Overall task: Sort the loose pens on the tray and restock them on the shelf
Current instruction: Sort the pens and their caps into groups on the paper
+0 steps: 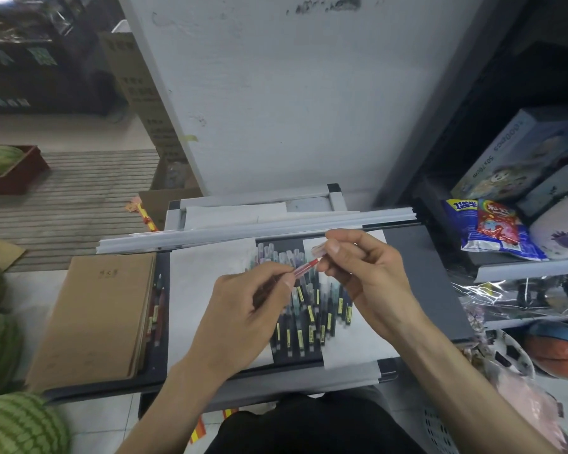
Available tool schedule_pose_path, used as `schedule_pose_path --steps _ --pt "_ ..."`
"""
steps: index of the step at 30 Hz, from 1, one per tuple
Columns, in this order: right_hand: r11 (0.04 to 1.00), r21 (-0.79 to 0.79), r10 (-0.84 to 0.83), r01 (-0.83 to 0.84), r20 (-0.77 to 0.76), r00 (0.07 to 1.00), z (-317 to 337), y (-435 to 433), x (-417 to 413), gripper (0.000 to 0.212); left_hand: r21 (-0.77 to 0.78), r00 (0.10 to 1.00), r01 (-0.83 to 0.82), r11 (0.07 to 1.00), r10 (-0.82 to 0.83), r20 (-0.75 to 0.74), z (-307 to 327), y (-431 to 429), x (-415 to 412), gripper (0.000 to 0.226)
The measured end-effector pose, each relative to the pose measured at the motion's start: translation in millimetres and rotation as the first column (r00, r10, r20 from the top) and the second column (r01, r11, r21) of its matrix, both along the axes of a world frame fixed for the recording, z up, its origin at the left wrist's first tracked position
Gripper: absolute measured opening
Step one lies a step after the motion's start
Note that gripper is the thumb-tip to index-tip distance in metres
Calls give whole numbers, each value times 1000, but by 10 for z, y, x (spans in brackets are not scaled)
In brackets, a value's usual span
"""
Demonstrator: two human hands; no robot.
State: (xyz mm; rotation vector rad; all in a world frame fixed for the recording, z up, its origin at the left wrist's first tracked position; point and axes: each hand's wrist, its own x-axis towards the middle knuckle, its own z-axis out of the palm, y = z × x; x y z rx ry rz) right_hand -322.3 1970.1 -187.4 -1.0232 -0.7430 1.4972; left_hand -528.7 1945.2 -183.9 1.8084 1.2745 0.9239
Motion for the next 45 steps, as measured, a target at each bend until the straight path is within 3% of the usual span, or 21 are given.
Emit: schedule_pose_path --steps 5,13,20,28,33,38,41,45 --pt "997 50 -55 54 28 998 41 5 33 22 27 1000 -20 999 20 -23 -33 -15 -24 20" --pt "982 172 -123 84 232 965 85 11 49 28 54 998 -46 998 48 -40 -71 -43 -46 20" --pt "982 190 -63 9 280 958 63 -52 -72 25 58 998 -46 997 48 -34 -91 -29 -35 20" --pt "980 133 -170 145 198 965 -13 -105 -300 17 70 992 -117 991 114 55 -216 0 28 24" --pt "991 118 -96 70 231 968 -43 -48 -279 22 20 984 -105 994 101 149 -252 1 34 23" --pt "1000 25 -6 2 163 987 -217 -63 -288 32 -28 984 -136 990 138 114 -361 72 91 22" --pt "994 -97 -34 47 131 991 -368 -28 -331 20 -105 989 -129 986 136 59 -448 140 118 19" --pt "987 -158 17 18 214 977 -577 65 -277 8 -199 998 -60 978 55 -29 -617 189 60 16"
